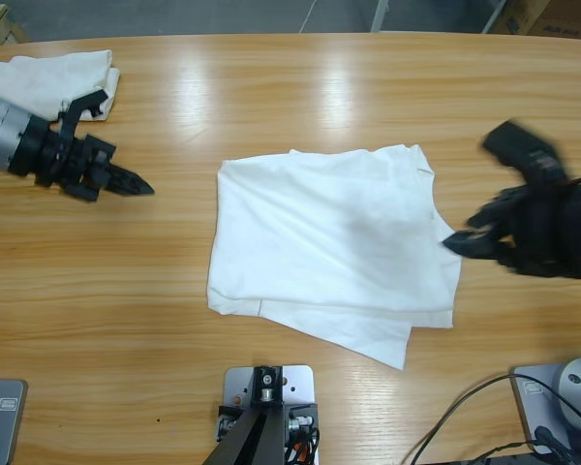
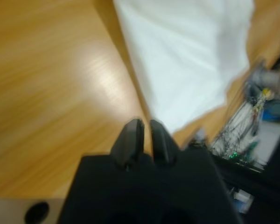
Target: Fold clothes
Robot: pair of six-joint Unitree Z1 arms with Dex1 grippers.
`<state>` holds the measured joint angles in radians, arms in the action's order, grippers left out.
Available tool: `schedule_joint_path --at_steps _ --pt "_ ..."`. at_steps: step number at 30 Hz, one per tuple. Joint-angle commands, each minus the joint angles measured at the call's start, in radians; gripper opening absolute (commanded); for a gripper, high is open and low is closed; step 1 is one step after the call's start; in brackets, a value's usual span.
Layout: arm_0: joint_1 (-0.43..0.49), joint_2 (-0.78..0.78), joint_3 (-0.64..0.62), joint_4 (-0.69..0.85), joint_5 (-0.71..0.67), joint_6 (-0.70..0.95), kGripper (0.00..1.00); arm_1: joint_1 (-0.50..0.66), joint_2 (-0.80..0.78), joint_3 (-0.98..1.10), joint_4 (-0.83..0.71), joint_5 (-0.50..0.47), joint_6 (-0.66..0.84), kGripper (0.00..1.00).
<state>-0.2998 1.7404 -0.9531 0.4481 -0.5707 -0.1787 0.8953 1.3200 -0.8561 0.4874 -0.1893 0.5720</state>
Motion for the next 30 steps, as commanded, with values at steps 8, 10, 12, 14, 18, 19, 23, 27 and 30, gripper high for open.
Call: schedule_joint_path --at_steps 8,10,12,14,18,19,23,27,30 --pt "-0.026 0.246 0.183 -0.399 -0.057 -0.417 0.968 0.004 -0.095 0.083 0.125 -0.014 0.073 1.000" --pt "-0.060 0.266 0.182 -0.401 -0.040 -0.431 0.968 0.004 -0.096 0.093 0.122 -0.016 0.074 1.000" --pt "-0.101 0.276 0.181 -0.409 -0.031 -0.443 0.968 0.004 -0.095 0.104 0.107 -0.016 0.074 1.000" --pt "-0.131 0.289 0.184 -0.437 -0.022 -0.462 0.982 0.004 -0.091 0.116 0.087 -0.016 0.074 1.000" --pt "-0.167 0.308 0.172 -0.468 -0.030 -0.495 0.983 0.004 -0.092 0.125 0.079 -0.016 0.074 1.000" --pt "-0.175 0.314 0.172 -0.471 -0.030 -0.497 0.972 0.004 -0.097 0.132 0.079 -0.017 0.074 1.000" --pt "-0.194 0.327 0.149 -0.480 -0.031 -0.511 0.907 0.004 -0.121 0.155 0.077 -0.019 0.075 0.997" --pt "-0.242 0.355 0.071 -0.470 -0.025 -0.523 0.798 0.004 -0.125 0.155 0.074 -0.023 0.075 0.996" --pt "-0.273 0.370 0.023 -0.447 -0.008 -0.538 0.741 0.004 -0.123 0.158 0.064 -0.025 0.075 0.996"
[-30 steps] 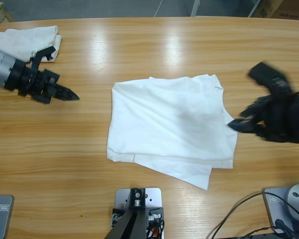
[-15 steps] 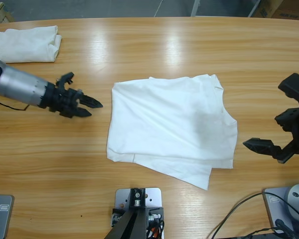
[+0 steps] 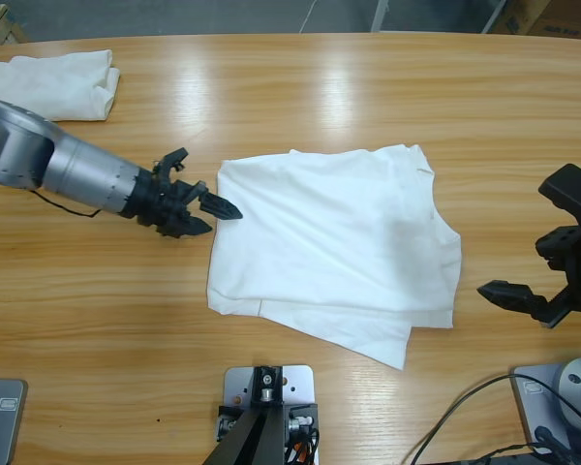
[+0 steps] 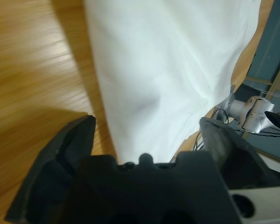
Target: Fold clothes
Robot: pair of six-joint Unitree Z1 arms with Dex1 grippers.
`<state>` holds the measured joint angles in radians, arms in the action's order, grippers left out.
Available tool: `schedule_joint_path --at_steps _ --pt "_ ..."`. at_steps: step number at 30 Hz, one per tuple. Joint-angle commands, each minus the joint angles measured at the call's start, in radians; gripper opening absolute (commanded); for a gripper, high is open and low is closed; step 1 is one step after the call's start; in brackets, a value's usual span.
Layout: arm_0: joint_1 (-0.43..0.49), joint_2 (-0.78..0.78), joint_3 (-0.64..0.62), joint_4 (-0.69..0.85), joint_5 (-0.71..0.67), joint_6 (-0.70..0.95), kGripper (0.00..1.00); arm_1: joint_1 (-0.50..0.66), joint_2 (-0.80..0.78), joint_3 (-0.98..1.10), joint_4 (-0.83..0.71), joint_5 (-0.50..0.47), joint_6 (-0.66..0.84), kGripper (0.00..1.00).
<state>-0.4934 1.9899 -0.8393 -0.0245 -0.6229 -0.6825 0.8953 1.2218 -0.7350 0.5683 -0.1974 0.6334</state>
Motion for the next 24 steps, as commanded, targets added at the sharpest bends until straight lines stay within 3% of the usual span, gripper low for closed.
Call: schedule_joint_path --at_steps 1,8,11,14,15,16,17,20,24 --pt "-0.083 0.121 -0.097 0.030 0.050 -0.039 0.738 0.004 -0.023 0.038 -0.022 -0.018 0.014 0.996" --pt "-0.101 0.120 -0.130 0.081 0.092 -0.036 0.655 0.004 -0.021 0.043 -0.034 -0.025 0.014 0.996" --pt "-0.106 0.116 -0.174 0.196 0.108 0.043 0.532 0.004 -0.020 0.043 -0.034 -0.025 0.016 0.996" --pt "-0.106 0.072 -0.168 0.254 0.116 0.111 0.538 0.004 -0.021 0.043 -0.034 -0.025 0.016 0.996" --pt "-0.106 0.051 -0.154 0.264 0.133 0.115 0.614 0.004 -0.019 0.043 -0.036 -0.025 0.016 0.996" --pt "-0.106 0.035 -0.142 0.281 0.152 0.119 0.780 0.004 -0.017 0.043 -0.036 -0.025 0.016 0.996" --pt "-0.105 0.029 -0.131 0.295 0.164 0.125 0.868 0.004 -0.015 0.043 -0.037 -0.025 0.016 0.996" --pt "-0.105 0.049 -0.111 0.301 0.200 0.128 0.950 0.004 -0.007 0.043 -0.042 -0.025 0.015 0.996" --pt "-0.141 0.075 -0.136 0.300 0.234 0.111 0.959 0.004 -0.015 0.043 -0.041 -0.025 0.014 0.996"
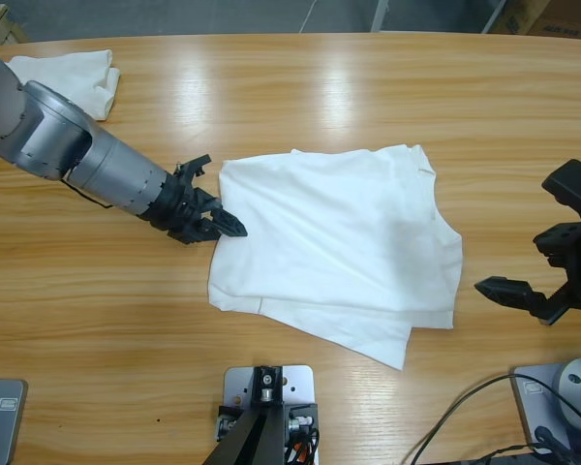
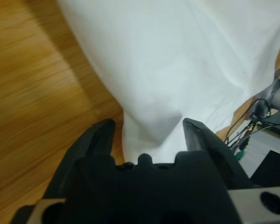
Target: Fold clothes
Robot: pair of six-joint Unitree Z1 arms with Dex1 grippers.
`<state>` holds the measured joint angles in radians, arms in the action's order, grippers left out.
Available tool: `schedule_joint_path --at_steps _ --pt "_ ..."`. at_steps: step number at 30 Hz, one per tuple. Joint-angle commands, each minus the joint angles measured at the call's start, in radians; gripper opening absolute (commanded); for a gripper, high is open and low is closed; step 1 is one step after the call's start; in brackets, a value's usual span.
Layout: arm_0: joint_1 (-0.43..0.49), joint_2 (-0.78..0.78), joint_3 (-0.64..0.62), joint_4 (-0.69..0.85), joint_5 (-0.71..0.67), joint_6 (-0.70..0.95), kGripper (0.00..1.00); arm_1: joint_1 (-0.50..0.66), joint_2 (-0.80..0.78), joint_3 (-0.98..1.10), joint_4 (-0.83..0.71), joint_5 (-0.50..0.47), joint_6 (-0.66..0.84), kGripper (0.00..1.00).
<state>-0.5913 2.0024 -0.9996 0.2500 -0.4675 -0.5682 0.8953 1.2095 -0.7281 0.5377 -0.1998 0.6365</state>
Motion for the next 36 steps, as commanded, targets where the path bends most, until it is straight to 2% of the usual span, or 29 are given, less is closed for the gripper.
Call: schedule_joint_path --at_steps 1,4,8,9,10,11,12,13,16,17,18,19,20,21,22,23,24,25,29,32,36 --pt "-0.062 0.067 0.018 0.025 0.094 -0.018 0.959 0.004 -0.006 0.036 -0.010 -0.023 0.011 0.996" --pt "-0.111 0.077 0.004 0.025 0.134 -0.072 0.959 0.004 -0.004 0.036 -0.010 -0.023 0.011 0.996" --pt "-0.114 0.049 0.024 0.035 0.194 -0.084 0.947 0.004 -0.004 0.038 -0.010 -0.024 0.011 0.978" --pt "-0.109 0.024 0.009 0.063 0.211 -0.080 0.935 0.004 -0.002 0.039 -0.010 -0.022 0.011 0.948" --pt "-0.105 -0.011 -0.014 0.108 0.241 -0.061 0.875 0.004 0.000 0.039 -0.010 -0.018 0.011 0.892" --pt "-0.105 -0.040 -0.041 0.159 0.274 -0.035 0.748 0.004 0.001 0.041 -0.010 -0.017 0.011 0.792" --pt "-0.105 -0.067 -0.064 0.200 0.303 -0.017 0.573 0.004 0.001 0.042 -0.011 -0.019 0.011 0.731" --pt "-0.105 -0.088 -0.077 0.222 0.319 -0.008 0.499 0.004 0.004 0.043 -0.018 -0.017 0.010 0.727" --pt "-0.099 -0.106 -0.076 0.233 0.320 -0.010 0.500 0.004 0.023 0.041 -0.071 0.017 -0.002 0.724" --pt "-0.099 -0.110 -0.073 0.235 0.320 -0.013 0.508 0.004 0.041 0.034 -0.095 0.035 -0.021 0.680" --pt "-0.099 -0.115 -0.071 0.235 0.320 -0.017 0.516 0.004 0.074 0.024 -0.126 0.053 -0.042 0.521" --pt "-0.099 -0.122 -0.070 0.237 0.320 -0.021 0.542 0.004 0.119 0.013 -0.160 0.065 -0.055 0.210" --pt "-0.099 -0.132 -0.073 0.237 0.320 -0.022 0.538 0.004 0.183 -0.013 -0.179 0.070 -0.061 0.000" --pt "-0.098 -0.143 -0.081 0.237 0.320 -0.020 0.526 0.004 0.234 -0.037 -0.179 0.071 -0.061 0.000" --pt "-0.097 -0.153 -0.102 0.247 0.320 -0.009 0.445 0.004 0.282 -0.052 -0.184 0.078 -0.065 0.000" --pt "-0.097 -0.160 -0.140 0.273 0.320 0.019 0.266 0.004 0.321 -0.056 -0.200 0.084 -0.072 0.000" --pt "-0.097 -0.164 -0.187 0.306 0.320 0.062 0.042 0.004 0.349 -0.056 -0.215 0.094 -0.074 0.000" --pt "-0.097 -0.166 -0.235 0.341 0.323 0.093 0.000 0.004 0.370 -0.058 -0.225 0.103 -0.074 0.000" --pt "-0.097 -0.128 -0.369 0.397 0.353 0.164 0.000 -0.010 0.441 -0.056 -0.261 0.110 -0.074 0.000" --pt "-0.097 -0.023 -0.439 0.397 0.223 0.184 0.000 -0.034 0.484 -0.052 -0.292 0.111 -0.075 0.000" --pt "-0.109 0.056 -0.421 0.390 0.108 0.164 0.000 -0.076 0.510 -0.054 -0.309 0.110 -0.089 0.000"
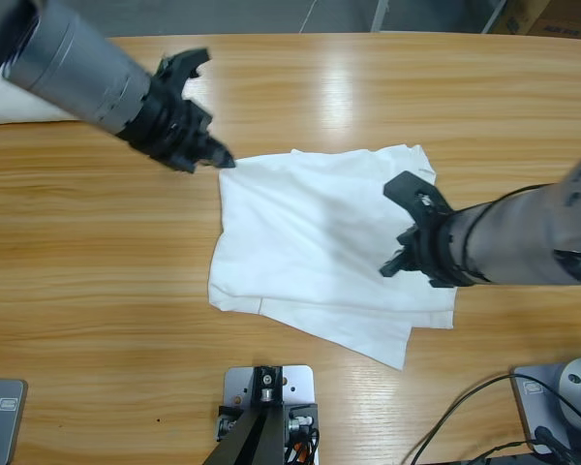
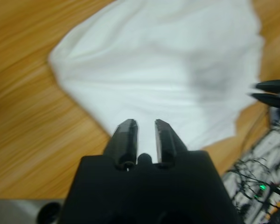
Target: Fold clothes
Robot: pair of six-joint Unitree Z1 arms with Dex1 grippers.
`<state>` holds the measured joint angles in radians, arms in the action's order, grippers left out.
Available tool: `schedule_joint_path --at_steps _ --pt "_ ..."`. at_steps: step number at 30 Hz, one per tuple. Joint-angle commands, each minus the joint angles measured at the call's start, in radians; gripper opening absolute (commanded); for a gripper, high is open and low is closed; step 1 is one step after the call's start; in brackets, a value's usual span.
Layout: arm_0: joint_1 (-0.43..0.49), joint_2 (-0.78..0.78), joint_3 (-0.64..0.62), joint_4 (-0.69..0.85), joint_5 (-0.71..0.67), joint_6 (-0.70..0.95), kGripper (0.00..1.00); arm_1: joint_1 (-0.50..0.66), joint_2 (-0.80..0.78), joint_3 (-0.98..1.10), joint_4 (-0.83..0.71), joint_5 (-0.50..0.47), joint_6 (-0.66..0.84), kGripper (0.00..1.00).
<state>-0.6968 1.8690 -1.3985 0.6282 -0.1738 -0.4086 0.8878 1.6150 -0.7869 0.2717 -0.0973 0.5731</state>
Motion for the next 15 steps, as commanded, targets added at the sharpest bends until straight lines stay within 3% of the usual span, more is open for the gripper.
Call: schedule_joint_path --at_steps 1,8,15 --pt "-0.010 0.199 -0.015 0.010 -0.205 -0.002 0.000 -0.079 0.115 0.005 -0.047 0.007 -0.034 0.000" --pt "-0.012 0.245 0.070 -0.054 -0.267 -0.056 0.000 -0.132 0.157 0.005 -0.093 0.007 -0.070 0.000" --pt "-0.009 0.289 0.155 -0.075 -0.212 -0.110 0.000 -0.154 0.148 0.000 -0.104 0.006 -0.093 0.000"
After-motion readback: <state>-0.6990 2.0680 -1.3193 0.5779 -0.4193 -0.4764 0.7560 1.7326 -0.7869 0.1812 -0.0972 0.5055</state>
